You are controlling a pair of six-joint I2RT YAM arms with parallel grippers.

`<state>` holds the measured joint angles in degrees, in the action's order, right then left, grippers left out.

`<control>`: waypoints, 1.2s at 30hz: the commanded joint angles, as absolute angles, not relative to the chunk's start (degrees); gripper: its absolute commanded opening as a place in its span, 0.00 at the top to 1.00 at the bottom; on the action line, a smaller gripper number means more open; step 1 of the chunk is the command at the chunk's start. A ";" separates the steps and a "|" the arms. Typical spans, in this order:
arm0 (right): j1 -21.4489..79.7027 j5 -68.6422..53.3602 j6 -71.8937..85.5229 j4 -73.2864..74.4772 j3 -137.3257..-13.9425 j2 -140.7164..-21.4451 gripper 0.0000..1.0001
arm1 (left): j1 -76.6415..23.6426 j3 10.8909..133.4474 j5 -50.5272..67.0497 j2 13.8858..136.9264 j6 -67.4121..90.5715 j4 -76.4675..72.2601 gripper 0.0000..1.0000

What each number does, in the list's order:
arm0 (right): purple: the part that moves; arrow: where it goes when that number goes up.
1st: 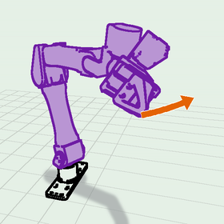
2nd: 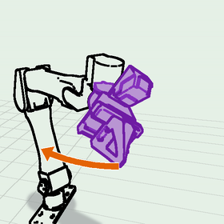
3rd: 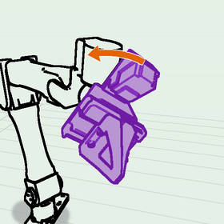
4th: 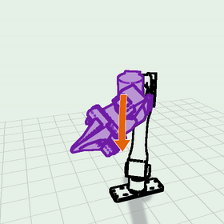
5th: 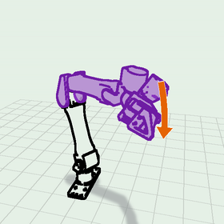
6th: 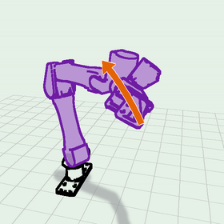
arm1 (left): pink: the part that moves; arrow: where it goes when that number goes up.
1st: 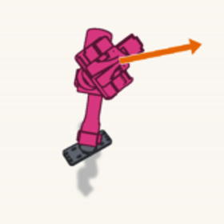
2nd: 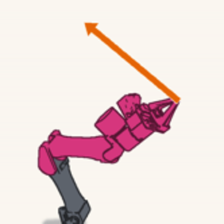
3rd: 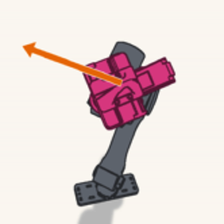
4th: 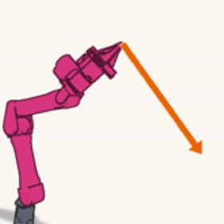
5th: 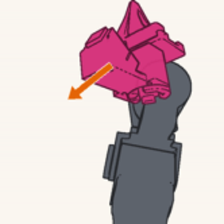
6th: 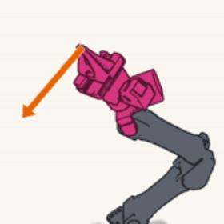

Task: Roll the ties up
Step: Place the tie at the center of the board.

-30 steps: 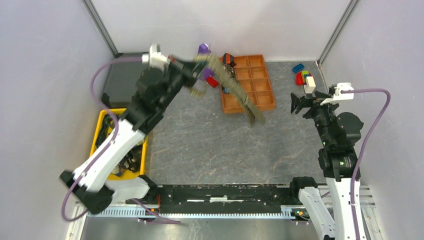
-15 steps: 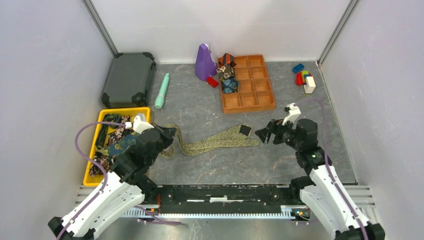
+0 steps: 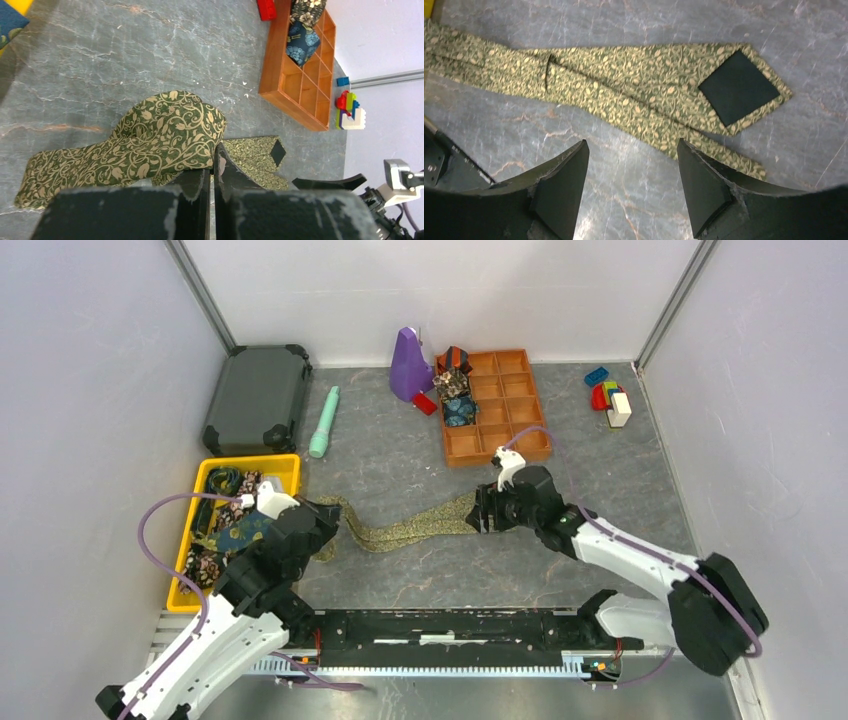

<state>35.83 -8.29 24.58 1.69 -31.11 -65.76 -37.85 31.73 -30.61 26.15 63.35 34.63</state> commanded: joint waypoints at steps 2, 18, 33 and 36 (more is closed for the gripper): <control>36.38 -2.90 22.51 -4.08 -37.80 -73.75 0.29 | -37.71 30.30 -33.59 24.45 61.95 37.02 0.98; 32.21 -0.63 23.65 -4.95 -38.72 -90.50 0.33 | -37.71 27.73 -29.00 23.05 62.31 38.94 0.98; 16.41 -3.64 22.87 -4.75 -24.97 -82.57 0.34 | -37.79 26.11 -11.87 36.55 63.07 27.84 0.98; 12.66 -2.64 22.09 -3.56 -23.21 -79.50 0.32 | -38.53 25.93 -9.24 40.22 63.91 24.92 0.98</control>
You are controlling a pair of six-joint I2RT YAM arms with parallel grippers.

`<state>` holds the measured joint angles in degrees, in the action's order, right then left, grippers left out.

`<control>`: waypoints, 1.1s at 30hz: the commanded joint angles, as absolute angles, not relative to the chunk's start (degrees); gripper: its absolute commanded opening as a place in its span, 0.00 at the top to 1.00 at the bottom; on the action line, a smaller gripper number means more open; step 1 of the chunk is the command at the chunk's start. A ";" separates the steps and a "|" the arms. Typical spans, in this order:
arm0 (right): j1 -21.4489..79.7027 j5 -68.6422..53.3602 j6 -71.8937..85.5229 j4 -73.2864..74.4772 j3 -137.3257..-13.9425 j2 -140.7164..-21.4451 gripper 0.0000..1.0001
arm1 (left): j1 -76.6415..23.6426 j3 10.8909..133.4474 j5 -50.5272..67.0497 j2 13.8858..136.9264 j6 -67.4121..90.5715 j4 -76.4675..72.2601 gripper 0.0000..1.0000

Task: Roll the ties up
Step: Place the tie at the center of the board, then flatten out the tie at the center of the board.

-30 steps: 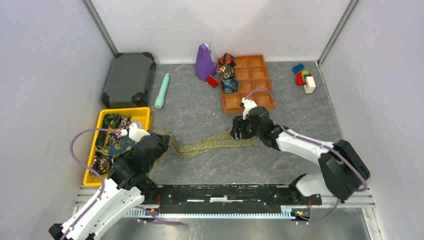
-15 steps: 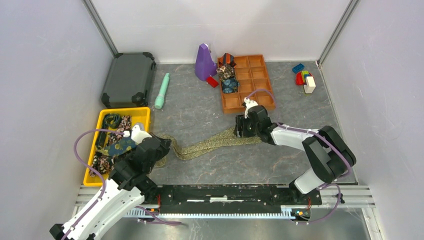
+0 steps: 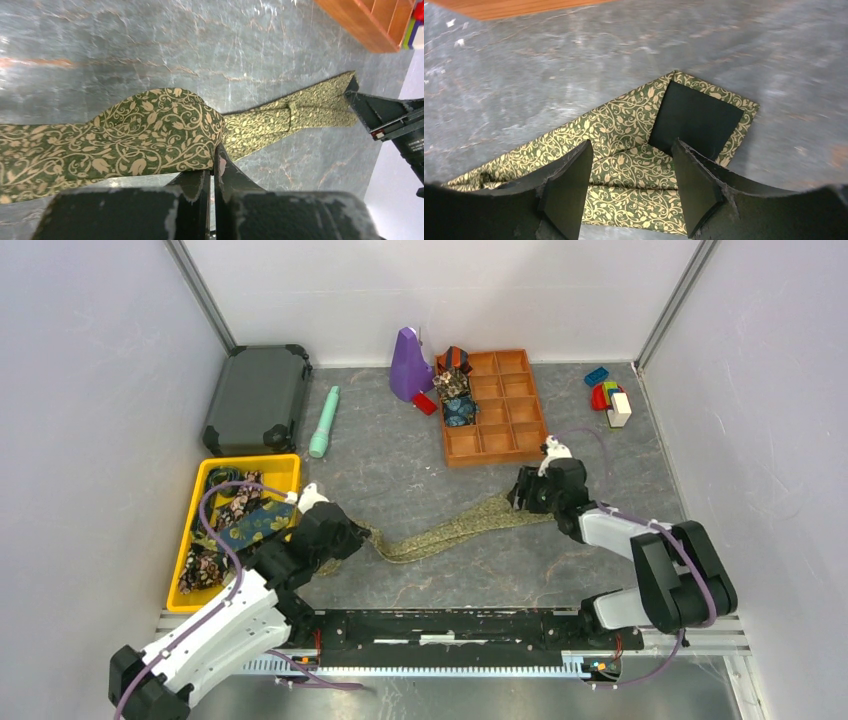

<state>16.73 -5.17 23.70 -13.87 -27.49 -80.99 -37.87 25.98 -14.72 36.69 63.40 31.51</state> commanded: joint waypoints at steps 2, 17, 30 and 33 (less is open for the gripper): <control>10.21 -1.80 21.58 -2.40 -22.15 -77.84 0.32 | -39.63 26.25 -8.50 42.96 64.44 23.71 0.98; -7.64 13.34 21.36 4.58 -19.13 -65.61 0.29 | -56.84 32.18 -16.17 64.24 75.53 18.16 0.96; -9.05 10.40 19.82 3.97 -20.90 -65.63 0.30 | -69.39 33.44 -27.46 63.16 88.58 31.45 0.32; -9.05 10.26 19.56 4.64 -22.26 -65.82 0.30 | -72.47 36.57 -33.97 58.72 89.03 40.91 0.32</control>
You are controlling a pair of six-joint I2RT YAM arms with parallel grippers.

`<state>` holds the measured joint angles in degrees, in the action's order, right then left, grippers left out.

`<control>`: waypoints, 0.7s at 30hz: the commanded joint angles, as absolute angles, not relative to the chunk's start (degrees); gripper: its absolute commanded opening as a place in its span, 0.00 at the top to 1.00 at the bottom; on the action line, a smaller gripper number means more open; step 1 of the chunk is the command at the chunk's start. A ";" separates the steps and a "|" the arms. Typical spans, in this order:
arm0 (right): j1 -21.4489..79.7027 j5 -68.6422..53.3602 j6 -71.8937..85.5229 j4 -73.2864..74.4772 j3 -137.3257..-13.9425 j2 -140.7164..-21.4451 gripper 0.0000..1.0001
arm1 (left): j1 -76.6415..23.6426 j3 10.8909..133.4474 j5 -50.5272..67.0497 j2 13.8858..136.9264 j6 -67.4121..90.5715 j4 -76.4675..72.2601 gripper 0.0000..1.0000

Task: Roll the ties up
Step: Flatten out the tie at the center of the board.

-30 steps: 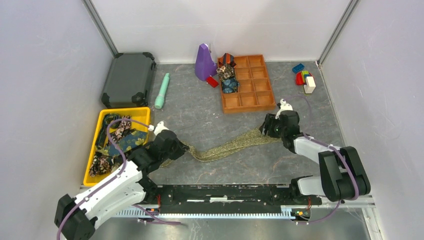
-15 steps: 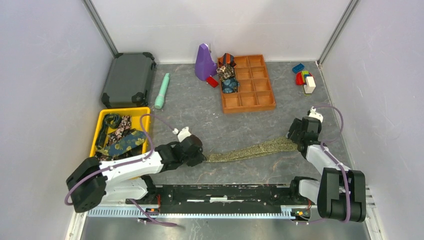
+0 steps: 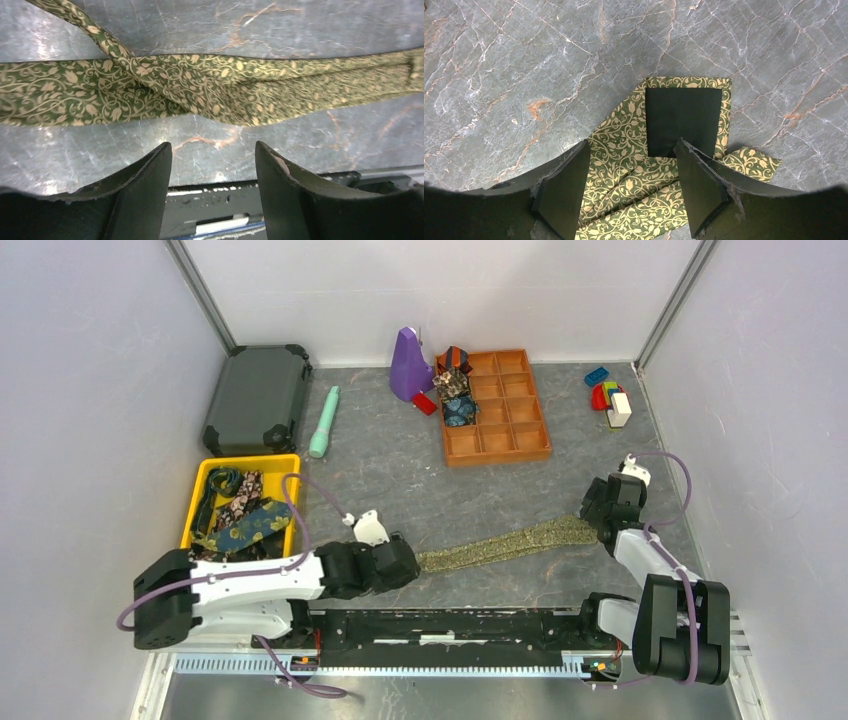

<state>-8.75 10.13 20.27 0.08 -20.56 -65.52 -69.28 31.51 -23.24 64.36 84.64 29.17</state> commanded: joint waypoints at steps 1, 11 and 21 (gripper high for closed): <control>-9.05 10.24 19.38 5.03 -22.83 -65.99 0.30 | -73.44 37.69 -35.84 57.32 88.64 44.02 0.32; -8.88 10.13 18.96 11.02 -27.07 -59.81 0.28 | -70.56 43.02 -54.21 56.06 72.62 49.55 0.22; -7.54 4.43 21.55 13.23 -24.76 -51.66 0.26 | -49.66 41.63 -39.94 56.42 72.16 46.49 0.20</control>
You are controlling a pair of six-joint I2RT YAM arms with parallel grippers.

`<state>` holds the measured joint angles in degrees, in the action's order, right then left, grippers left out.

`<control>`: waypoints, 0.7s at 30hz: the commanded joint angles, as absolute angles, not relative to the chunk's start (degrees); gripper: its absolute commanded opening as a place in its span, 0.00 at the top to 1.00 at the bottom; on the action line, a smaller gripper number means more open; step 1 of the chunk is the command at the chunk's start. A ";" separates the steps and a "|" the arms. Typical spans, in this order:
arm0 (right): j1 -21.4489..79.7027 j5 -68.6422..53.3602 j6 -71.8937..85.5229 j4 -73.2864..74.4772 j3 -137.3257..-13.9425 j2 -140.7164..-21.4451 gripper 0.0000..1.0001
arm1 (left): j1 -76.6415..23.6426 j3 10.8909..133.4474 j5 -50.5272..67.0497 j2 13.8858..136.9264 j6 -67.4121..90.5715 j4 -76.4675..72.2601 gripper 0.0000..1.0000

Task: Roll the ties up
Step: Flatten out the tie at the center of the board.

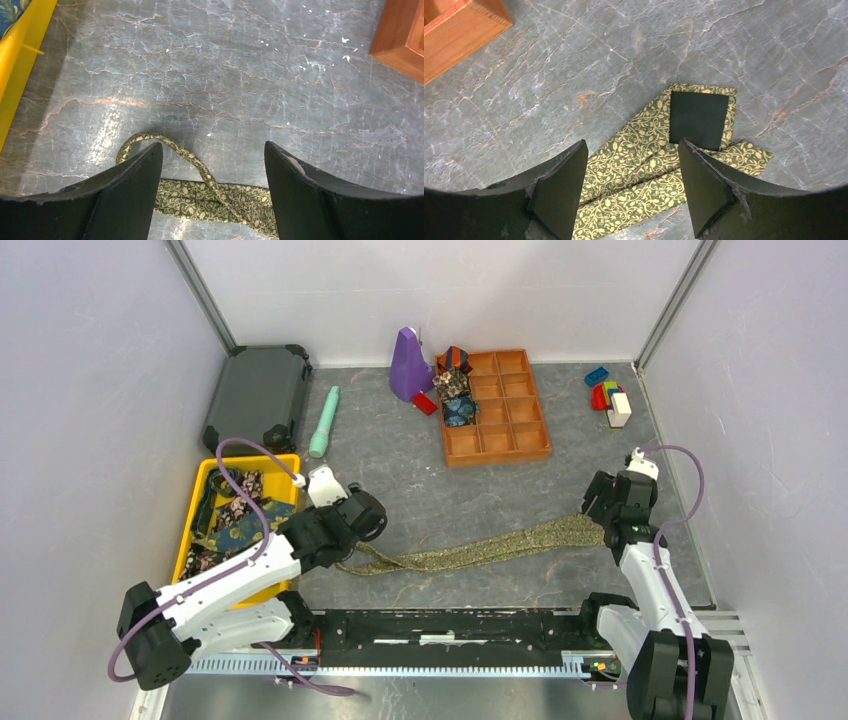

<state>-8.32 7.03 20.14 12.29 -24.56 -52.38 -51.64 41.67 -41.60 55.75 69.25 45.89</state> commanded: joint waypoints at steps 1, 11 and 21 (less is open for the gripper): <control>-7.33 4.34 21.64 13.21 -24.62 -51.74 0.26 | -49.66 41.30 -40.01 57.36 74.50 47.19 0.21; -5.80 3.66 22.02 9.85 -21.66 -54.95 0.26 | -49.16 35.31 -37.89 63.27 86.46 41.53 0.30; -5.71 2.64 21.99 6.26 -20.08 -58.73 0.27 | -47.37 31.84 -37.71 66.54 87.89 36.50 0.63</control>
<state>-5.98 3.20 21.67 9.98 -20.73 -57.91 -47.62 32.88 -36.71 66.19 84.36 39.83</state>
